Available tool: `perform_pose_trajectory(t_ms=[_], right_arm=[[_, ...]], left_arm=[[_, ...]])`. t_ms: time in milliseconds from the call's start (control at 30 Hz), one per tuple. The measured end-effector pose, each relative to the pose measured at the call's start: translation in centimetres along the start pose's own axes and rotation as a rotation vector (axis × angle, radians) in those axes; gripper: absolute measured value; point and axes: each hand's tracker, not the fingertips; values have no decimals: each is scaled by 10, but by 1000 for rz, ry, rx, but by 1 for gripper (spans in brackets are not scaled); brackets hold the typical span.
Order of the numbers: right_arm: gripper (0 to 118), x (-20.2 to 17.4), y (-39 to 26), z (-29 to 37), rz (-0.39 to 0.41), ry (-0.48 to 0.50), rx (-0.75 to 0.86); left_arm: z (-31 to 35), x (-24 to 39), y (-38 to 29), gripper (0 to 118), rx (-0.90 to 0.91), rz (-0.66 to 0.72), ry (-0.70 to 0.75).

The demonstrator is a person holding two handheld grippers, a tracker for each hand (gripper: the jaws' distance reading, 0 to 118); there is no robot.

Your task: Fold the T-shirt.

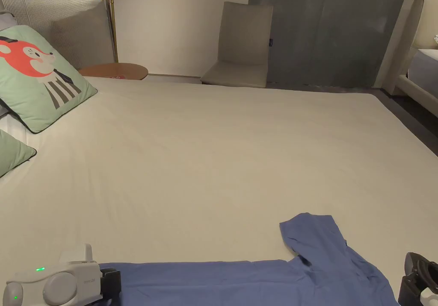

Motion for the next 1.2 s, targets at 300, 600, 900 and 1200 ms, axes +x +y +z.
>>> perform_pose_trajectory(t_ms=[300,600,900,1200], right_arm=[[118,20,-12,-99,-26,-1,-267],[99,29,-47,-198,-18,-59,-574],[2,19,-32,-161,66,23,-454],[2,48,29,-42,-62,47,-107]], left_arm=[[38,5,6,2,52,56,-15],[46,3,6,2,75,52,-18],[59,3,3,2,106,44,-18],[131,-4,-3,3,238,63,-57]])
